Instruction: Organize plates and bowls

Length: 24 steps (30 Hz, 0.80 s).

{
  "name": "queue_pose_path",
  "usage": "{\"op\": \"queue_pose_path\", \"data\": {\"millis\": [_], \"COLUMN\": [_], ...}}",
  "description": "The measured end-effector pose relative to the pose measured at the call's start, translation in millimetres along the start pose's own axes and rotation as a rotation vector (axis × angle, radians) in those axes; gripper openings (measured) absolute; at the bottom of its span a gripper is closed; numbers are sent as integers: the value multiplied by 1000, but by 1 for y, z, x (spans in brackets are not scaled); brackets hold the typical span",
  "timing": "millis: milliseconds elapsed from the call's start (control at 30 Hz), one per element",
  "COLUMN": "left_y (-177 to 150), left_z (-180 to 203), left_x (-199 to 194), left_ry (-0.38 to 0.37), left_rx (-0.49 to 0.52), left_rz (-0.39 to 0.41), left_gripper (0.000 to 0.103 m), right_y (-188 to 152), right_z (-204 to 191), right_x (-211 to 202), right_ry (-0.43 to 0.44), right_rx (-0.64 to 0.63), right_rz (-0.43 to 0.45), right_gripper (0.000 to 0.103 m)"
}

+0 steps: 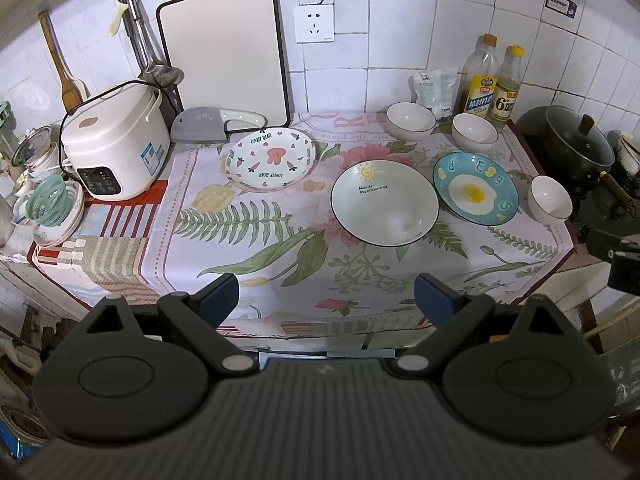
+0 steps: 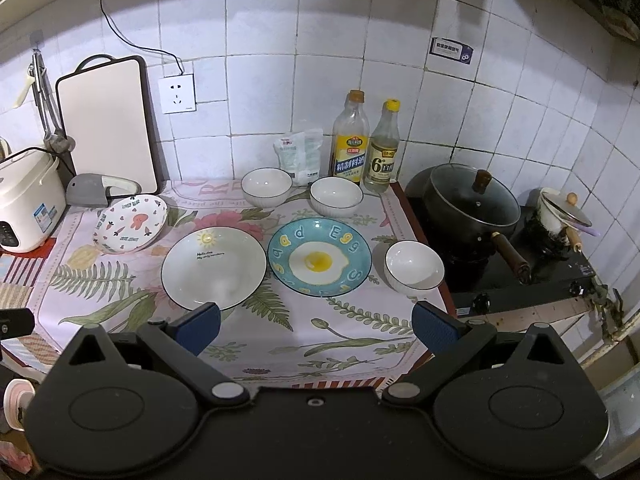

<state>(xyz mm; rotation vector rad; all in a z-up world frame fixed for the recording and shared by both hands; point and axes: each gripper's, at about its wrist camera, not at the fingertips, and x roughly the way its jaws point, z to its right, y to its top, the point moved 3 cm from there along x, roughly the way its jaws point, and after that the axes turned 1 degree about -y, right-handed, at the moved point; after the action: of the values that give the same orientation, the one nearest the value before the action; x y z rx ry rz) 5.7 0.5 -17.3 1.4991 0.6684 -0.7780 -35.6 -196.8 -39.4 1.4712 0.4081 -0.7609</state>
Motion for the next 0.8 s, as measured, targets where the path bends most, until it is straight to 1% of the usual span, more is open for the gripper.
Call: {"op": "queue_pose_path", "data": {"millis": [533, 800], "left_y": [-13, -14], "left_z": [-5, -7], "left_x": [-1, 0], "left_ry": [-11, -10], "left_rx": [-1, 3], "left_rz": [-12, -21], "left_gripper": [95, 95], "right_y": [-10, -14], "right_z": [-1, 1], "right_x": [-7, -12], "right_ry": [1, -15], "right_rx": [3, 6], "right_rz": [9, 14], "right_gripper": [103, 103]}}
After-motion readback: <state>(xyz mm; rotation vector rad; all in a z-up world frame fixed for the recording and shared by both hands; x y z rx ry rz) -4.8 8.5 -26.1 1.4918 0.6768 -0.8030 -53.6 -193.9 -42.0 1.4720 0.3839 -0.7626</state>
